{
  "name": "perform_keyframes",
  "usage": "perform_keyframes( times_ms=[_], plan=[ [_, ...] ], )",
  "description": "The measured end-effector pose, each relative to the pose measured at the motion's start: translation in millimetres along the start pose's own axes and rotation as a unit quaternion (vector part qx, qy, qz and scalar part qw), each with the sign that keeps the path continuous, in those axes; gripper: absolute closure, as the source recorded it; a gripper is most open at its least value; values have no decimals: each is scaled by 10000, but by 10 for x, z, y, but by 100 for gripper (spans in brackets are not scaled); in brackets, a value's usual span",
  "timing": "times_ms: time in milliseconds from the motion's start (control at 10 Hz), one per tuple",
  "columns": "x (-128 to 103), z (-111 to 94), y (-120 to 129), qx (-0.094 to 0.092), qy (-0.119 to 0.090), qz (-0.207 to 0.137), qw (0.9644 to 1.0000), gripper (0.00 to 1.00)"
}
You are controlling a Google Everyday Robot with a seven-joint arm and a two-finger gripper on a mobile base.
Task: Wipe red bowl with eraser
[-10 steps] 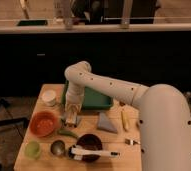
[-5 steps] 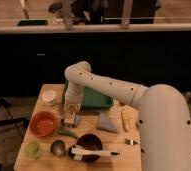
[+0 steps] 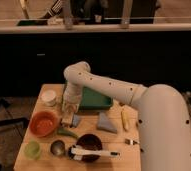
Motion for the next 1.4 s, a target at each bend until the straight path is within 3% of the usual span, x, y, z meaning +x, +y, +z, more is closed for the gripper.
perform_keyframes(
  times_ms=[300,500,800,1200,1400],
  plan=[
    [-108,105,-423,221,79,347,9991,100],
    [-142,148,-483,258,212,691,9970,100],
    [-178,298,-599,131,441,1275,9908,100],
    [-175,326,-601,102,462,1380,9893,100],
    [-177,325,-608,-44,593,1485,9871,100]
  ],
)
